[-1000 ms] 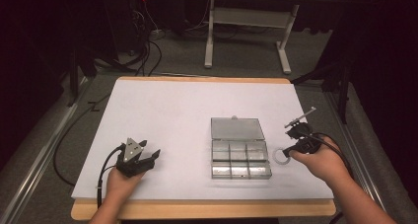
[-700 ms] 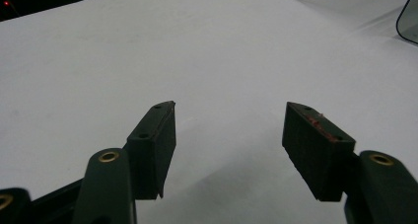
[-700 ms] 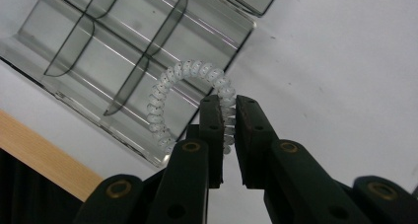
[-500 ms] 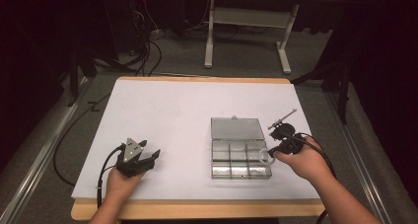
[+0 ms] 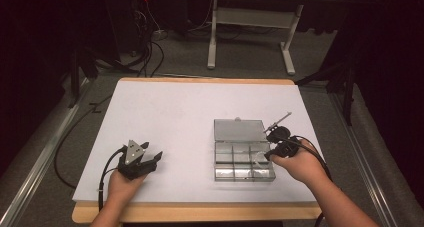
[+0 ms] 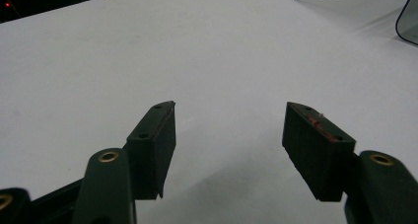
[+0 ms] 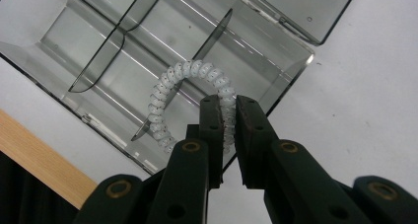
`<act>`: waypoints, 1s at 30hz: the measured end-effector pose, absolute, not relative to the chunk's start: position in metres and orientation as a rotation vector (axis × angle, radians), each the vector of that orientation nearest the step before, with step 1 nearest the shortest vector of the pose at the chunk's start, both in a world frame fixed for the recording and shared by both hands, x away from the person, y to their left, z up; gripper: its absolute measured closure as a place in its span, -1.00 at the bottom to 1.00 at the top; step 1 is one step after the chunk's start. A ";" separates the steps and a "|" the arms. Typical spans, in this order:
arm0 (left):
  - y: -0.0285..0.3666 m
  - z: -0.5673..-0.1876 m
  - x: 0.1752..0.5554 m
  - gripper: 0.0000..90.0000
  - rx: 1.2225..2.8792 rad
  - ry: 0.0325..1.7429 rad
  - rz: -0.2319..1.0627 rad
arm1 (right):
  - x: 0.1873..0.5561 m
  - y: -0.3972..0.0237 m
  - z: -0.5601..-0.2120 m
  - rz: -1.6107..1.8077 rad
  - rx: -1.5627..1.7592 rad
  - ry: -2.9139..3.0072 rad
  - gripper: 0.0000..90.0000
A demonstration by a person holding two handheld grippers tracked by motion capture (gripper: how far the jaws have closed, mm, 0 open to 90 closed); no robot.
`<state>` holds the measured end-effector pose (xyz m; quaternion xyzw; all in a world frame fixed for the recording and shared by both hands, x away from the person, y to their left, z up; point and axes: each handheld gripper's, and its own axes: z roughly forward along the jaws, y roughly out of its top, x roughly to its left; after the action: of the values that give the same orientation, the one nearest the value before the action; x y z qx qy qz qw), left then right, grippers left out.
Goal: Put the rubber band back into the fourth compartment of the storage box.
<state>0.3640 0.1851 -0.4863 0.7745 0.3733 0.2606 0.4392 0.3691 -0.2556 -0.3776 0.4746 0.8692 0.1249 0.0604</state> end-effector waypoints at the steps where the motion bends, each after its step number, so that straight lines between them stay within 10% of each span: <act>1: 0.185 -0.486 0.364 -0.15 1.925 0.927 0.647 | 0.369 -0.254 -0.379 0.380 1.436 2.632 0.84; 30: 0.185 -0.486 0.364 -0.15 1.926 0.927 0.646 | 0.375 -0.208 -0.390 0.412 1.306 2.717 0.84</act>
<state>0.3641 0.1852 -0.4863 0.7750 0.3731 0.2600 0.4389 0.3752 -0.2080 -0.3898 0.4288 0.8918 0.1353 0.0497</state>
